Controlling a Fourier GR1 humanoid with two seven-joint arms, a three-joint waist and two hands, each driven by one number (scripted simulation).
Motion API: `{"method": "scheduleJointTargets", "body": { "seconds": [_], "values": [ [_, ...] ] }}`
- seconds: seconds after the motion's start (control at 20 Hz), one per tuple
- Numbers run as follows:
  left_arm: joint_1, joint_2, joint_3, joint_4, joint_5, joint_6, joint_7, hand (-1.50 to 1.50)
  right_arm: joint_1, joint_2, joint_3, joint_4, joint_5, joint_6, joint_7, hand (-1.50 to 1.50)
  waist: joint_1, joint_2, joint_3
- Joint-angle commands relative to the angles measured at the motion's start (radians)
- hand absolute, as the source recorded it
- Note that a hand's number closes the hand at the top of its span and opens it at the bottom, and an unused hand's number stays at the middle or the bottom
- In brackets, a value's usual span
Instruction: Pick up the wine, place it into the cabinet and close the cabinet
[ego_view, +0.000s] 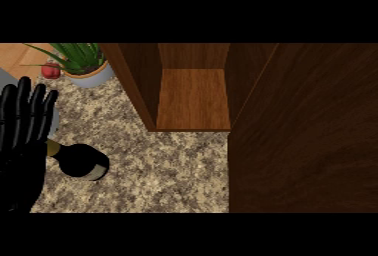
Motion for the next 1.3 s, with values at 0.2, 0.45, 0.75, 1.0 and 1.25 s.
{"method": "scheduleJointTargets", "body": {
  "seconds": [0.2,0.45,0.75,1.0,1.25],
  "values": [
    [0.123,0.213,0.185,0.058,0.361,-0.374,-0.12,-1.5,0.11,-0.028,0.015,-0.139,-0.039,0.059,0.023,-1.5,0.009,0.008,0.027],
    [0.194,0.247,0.227,0.073,0.665,-0.441,0.06,-1.5,0.142,-0.064,0.135,-0.273,-0.124,0.151,0.184,-1.5,0.015,0.006,0.027],
    [0.192,0.341,0.334,0.008,0.893,-0.417,0.201,-1.5,-0.011,-0.087,0.111,-0.365,-0.173,0.08,0.438,-1.5,0.019,0.012,0.028],
    [0.273,0.374,0.424,-0.103,1.011,-0.393,0.282,-1.5,-0.067,-0.103,0.114,-0.486,-0.17,0.03,0.593,-1.5,0.02,0.009,0.028],
    [0.244,0.398,0.455,-0.145,1.072,-0.315,0.358,-1.5,-0.138,-0.107,0.122,-0.562,-0.168,-0.031,0.74,-1.5,0.012,0.008,0.028]
  ]
}}
